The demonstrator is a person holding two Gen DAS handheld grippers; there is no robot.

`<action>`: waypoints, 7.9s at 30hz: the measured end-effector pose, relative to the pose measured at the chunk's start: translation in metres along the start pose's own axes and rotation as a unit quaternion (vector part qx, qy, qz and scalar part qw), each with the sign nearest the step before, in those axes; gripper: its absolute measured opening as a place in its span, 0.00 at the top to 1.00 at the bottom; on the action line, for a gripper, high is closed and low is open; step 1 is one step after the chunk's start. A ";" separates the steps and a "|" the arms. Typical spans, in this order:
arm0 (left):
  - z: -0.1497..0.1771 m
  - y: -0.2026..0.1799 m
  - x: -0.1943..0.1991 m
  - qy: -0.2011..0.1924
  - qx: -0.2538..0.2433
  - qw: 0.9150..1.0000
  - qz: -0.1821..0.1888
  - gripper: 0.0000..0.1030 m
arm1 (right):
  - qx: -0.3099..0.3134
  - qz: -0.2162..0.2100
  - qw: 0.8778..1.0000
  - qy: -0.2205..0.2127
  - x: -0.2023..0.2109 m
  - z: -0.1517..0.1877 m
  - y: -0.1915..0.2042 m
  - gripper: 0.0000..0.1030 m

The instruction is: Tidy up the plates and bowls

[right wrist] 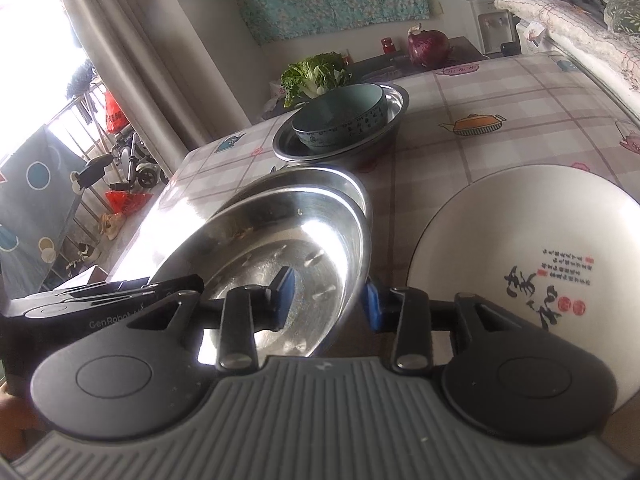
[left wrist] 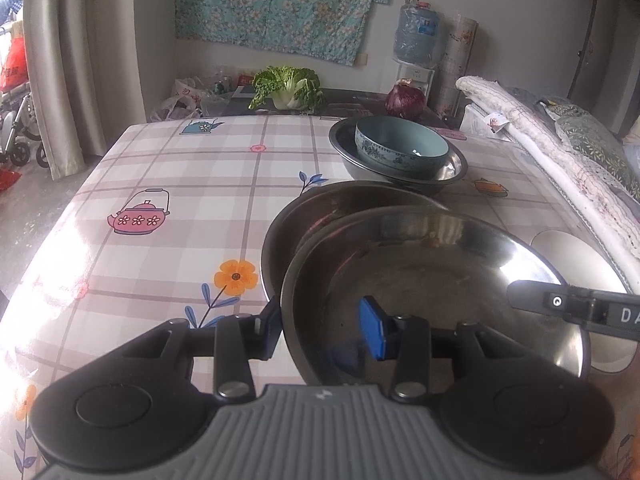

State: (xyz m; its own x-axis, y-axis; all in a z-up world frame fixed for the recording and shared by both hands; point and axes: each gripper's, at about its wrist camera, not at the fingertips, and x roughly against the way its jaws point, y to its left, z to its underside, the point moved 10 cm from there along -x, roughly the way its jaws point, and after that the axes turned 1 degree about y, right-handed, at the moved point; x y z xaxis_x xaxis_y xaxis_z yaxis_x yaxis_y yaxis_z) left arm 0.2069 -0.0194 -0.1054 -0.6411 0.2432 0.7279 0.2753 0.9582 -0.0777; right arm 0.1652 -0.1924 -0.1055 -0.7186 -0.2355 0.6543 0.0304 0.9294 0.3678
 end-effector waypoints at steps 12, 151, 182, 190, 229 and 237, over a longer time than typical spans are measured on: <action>0.005 0.012 0.023 -0.019 0.020 1.000 -0.005 0.57 | 0.026 0.012 0.999 -0.022 0.005 -0.011 0.010 0.37; 0.102 -0.128 0.025 -0.025 -0.047 0.993 0.104 0.50 | -0.010 0.052 0.998 -0.017 0.082 0.087 -0.110 0.80; 0.102 -0.129 0.025 -0.025 -0.048 0.993 0.103 0.50 | -0.013 0.049 0.999 -0.020 0.083 0.087 -0.111 0.80; 0.102 -0.128 0.025 -0.024 -0.048 0.993 0.102 0.50 | -0.013 0.049 0.999 -0.020 0.083 0.087 -0.111 0.80; 0.108 -0.143 0.030 -0.011 -0.056 0.991 0.122 0.47 | -0.032 0.059 0.997 -0.028 0.089 0.077 -0.130 0.79; 0.108 -0.143 0.030 -0.011 -0.056 0.991 0.122 0.47 | -0.031 0.060 0.997 -0.028 0.089 0.078 -0.129 0.79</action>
State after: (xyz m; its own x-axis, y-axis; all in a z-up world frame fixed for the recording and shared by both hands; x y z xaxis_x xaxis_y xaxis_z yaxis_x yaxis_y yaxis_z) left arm 0.0706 -0.1328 -0.1462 -0.5610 0.4703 0.6813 0.5016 0.8478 -0.1722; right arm 0.0431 -0.3113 -0.1462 -0.7449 -0.1048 0.6589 0.1613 0.9300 0.3302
